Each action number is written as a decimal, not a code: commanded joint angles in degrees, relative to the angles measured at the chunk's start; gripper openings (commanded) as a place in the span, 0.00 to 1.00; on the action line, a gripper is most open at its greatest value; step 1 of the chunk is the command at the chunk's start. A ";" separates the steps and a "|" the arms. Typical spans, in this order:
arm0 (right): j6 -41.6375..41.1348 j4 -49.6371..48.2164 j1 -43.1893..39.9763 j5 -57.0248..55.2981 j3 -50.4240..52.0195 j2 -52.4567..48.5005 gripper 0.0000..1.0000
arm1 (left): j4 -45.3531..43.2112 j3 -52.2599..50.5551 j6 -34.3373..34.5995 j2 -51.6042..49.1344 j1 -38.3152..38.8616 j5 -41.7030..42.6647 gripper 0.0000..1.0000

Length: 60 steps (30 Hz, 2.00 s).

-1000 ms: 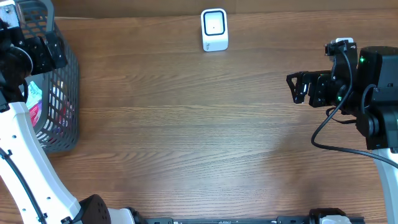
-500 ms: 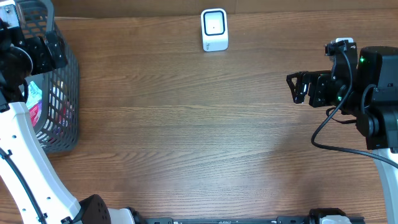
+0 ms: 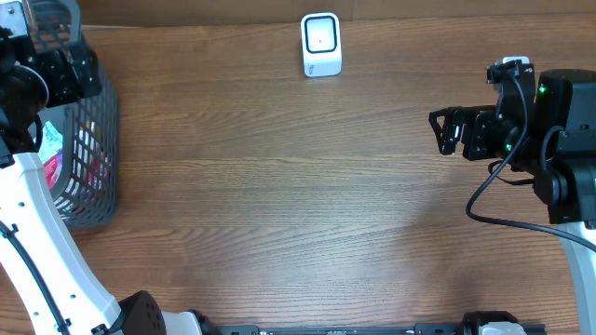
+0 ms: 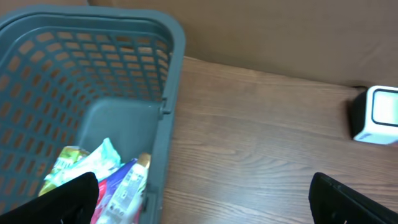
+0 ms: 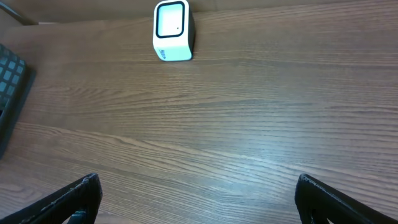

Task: Scan the item barcode
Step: 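Lower the left gripper into the grey basket over the items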

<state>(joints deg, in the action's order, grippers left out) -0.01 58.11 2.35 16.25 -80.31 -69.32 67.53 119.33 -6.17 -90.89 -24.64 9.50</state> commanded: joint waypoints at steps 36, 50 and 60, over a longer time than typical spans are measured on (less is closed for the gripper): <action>-0.17 -0.26 0.17 -0.33 -1.77 0.39 1.00 | 6.47 1.38 -1.55 -7.04 -0.11 7.96 0.96; -0.17 -0.26 0.17 -0.31 -1.77 0.39 1.00 | 7.69 1.62 3.32 0.72 -1.70 -2.80 0.98; -0.17 -0.26 0.17 -0.31 -1.77 0.39 1.00 | 13.97 1.57 12.11 -1.66 -15.72 -3.52 0.92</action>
<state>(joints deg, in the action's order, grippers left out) -0.01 58.08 2.35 16.23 -80.31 -69.32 80.29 120.36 1.65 -90.83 -37.04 6.96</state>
